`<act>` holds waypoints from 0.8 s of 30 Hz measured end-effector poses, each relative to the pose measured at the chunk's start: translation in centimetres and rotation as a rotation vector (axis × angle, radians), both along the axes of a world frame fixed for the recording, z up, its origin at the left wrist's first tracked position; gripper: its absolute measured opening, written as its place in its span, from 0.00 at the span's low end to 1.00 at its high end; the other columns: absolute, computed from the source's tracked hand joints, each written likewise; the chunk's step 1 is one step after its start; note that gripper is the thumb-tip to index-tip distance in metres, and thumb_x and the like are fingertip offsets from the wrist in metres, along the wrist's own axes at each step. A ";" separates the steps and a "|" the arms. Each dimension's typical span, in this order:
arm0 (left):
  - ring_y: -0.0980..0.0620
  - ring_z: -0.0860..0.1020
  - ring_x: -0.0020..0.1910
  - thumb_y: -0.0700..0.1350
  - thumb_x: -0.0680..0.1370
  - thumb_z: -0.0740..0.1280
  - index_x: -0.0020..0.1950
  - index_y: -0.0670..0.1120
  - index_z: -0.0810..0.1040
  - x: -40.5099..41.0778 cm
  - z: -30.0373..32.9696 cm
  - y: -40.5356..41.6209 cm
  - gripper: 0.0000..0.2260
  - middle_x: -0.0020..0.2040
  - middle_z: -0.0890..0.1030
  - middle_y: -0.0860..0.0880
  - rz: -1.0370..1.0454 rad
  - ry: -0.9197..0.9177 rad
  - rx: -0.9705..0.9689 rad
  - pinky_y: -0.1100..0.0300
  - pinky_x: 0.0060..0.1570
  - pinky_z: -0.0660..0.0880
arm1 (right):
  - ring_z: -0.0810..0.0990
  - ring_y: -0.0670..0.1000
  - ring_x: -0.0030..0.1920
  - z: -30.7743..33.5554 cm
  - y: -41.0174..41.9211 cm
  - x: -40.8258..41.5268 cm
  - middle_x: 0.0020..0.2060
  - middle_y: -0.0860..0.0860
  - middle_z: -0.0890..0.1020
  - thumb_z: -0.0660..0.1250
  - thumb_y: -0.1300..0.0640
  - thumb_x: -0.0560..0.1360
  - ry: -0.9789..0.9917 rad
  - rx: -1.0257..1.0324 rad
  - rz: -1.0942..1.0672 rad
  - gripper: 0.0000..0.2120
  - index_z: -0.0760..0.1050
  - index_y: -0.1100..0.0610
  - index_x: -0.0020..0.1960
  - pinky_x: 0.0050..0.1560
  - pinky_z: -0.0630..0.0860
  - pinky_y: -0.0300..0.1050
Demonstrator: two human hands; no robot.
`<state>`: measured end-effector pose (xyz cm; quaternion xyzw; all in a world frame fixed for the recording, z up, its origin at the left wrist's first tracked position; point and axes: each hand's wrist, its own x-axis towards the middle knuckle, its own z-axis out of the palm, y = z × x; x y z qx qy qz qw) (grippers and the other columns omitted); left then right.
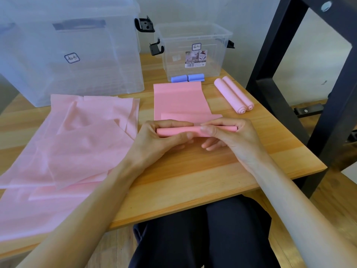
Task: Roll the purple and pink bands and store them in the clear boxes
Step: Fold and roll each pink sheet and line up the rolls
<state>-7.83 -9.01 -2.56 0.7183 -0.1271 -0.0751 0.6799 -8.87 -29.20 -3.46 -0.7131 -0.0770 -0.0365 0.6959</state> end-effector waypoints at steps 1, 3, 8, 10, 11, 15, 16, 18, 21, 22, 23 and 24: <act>0.49 0.85 0.49 0.44 0.69 0.75 0.54 0.44 0.85 0.0 -0.1 0.0 0.14 0.47 0.87 0.45 0.011 -0.007 0.005 0.59 0.47 0.82 | 0.85 0.57 0.35 0.0 0.0 0.0 0.42 0.56 0.87 0.74 0.56 0.70 0.001 -0.006 -0.002 0.10 0.85 0.60 0.49 0.36 0.84 0.46; 0.52 0.85 0.48 0.44 0.70 0.75 0.53 0.43 0.85 0.1 -0.1 -0.1 0.13 0.48 0.87 0.48 0.033 -0.007 0.015 0.62 0.44 0.81 | 0.85 0.57 0.35 0.0 0.2 0.0 0.41 0.56 0.87 0.74 0.55 0.70 -0.002 -0.021 -0.005 0.10 0.85 0.59 0.48 0.37 0.83 0.47; 0.56 0.84 0.44 0.40 0.72 0.74 0.51 0.44 0.85 0.2 0.0 -0.1 0.08 0.45 0.87 0.50 0.046 0.008 -0.005 0.67 0.42 0.79 | 0.86 0.58 0.35 0.1 0.1 -0.1 0.42 0.55 0.87 0.74 0.55 0.71 -0.003 -0.038 0.001 0.10 0.85 0.59 0.49 0.36 0.83 0.48; 0.59 0.83 0.43 0.40 0.71 0.75 0.48 0.46 0.85 0.2 0.0 0.0 0.07 0.43 0.87 0.53 0.078 -0.024 0.014 0.69 0.43 0.78 | 0.86 0.58 0.36 0.1 0.1 -0.1 0.45 0.54 0.87 0.74 0.58 0.71 -0.010 -0.040 0.029 0.11 0.84 0.60 0.52 0.37 0.84 0.46; 0.60 0.82 0.42 0.40 0.70 0.76 0.47 0.48 0.85 0.3 0.0 0.0 0.07 0.42 0.87 0.54 0.093 -0.033 0.017 0.70 0.44 0.77 | 0.86 0.58 0.37 0.0 0.2 -0.1 0.46 0.55 0.87 0.74 0.60 0.71 -0.015 -0.037 0.042 0.11 0.84 0.61 0.53 0.37 0.84 0.45; 0.59 0.82 0.43 0.46 0.66 0.76 0.45 0.50 0.86 0.3 0.1 -0.1 0.09 0.43 0.87 0.52 0.113 -0.003 -0.024 0.69 0.47 0.78 | 0.86 0.57 0.37 0.0 0.2 -0.1 0.44 0.55 0.87 0.74 0.61 0.71 -0.024 -0.017 0.030 0.11 0.84 0.60 0.53 0.37 0.84 0.44; 0.58 0.83 0.44 0.46 0.67 0.75 0.45 0.49 0.86 0.4 0.1 -0.1 0.08 0.43 0.87 0.52 0.104 0.016 -0.041 0.68 0.48 0.78 | 0.86 0.57 0.36 0.1 0.2 -0.1 0.43 0.54 0.87 0.74 0.60 0.71 -0.020 -0.008 0.026 0.10 0.84 0.60 0.52 0.37 0.84 0.45; 0.56 0.84 0.48 0.44 0.70 0.73 0.47 0.46 0.86 0.4 0.2 -0.2 0.07 0.46 0.87 0.51 0.059 0.081 -0.097 0.65 0.47 0.80 | 0.86 0.56 0.36 0.1 0.2 -0.2 0.42 0.54 0.87 0.74 0.59 0.70 -0.013 0.009 0.024 0.10 0.84 0.59 0.51 0.36 0.84 0.44; 0.53 0.84 0.52 0.46 0.70 0.72 0.48 0.47 0.87 0.3 0.3 0.0 0.09 0.50 0.86 0.49 -0.013 0.136 -0.125 0.62 0.44 0.81 | 0.86 0.56 0.35 0.2 0.2 -0.2 0.42 0.55 0.87 0.74 0.57 0.69 -0.013 0.019 0.021 0.11 0.84 0.58 0.50 0.36 0.83 0.44; 0.52 0.84 0.52 0.46 0.68 0.73 0.47 0.48 0.87 0.3 0.3 0.0 0.09 0.50 0.86 0.49 -0.024 0.138 -0.132 0.62 0.44 0.81 | 0.86 0.57 0.35 0.2 0.2 -0.2 0.42 0.55 0.87 0.74 0.57 0.69 -0.012 0.021 0.018 0.11 0.84 0.58 0.50 0.36 0.84 0.44; 0.52 0.84 0.51 0.46 0.67 0.73 0.47 0.49 0.87 0.2 0.3 0.0 0.10 0.50 0.86 0.49 -0.025 0.133 -0.135 0.62 0.44 0.82 | 0.86 0.57 0.35 0.2 0.2 -0.2 0.43 0.54 0.87 0.74 0.57 0.69 -0.008 0.022 0.015 0.11 0.84 0.59 0.50 0.36 0.84 0.45; 0.51 0.84 0.51 0.46 0.67 0.74 0.47 0.48 0.87 0.2 0.3 0.0 0.10 0.50 0.86 0.48 -0.016 0.125 -0.132 0.62 0.44 0.82 | 0.86 0.57 0.35 0.2 0.2 -0.2 0.44 0.54 0.87 0.74 0.57 0.69 -0.003 0.020 0.013 0.11 0.84 0.59 0.51 0.36 0.84 0.45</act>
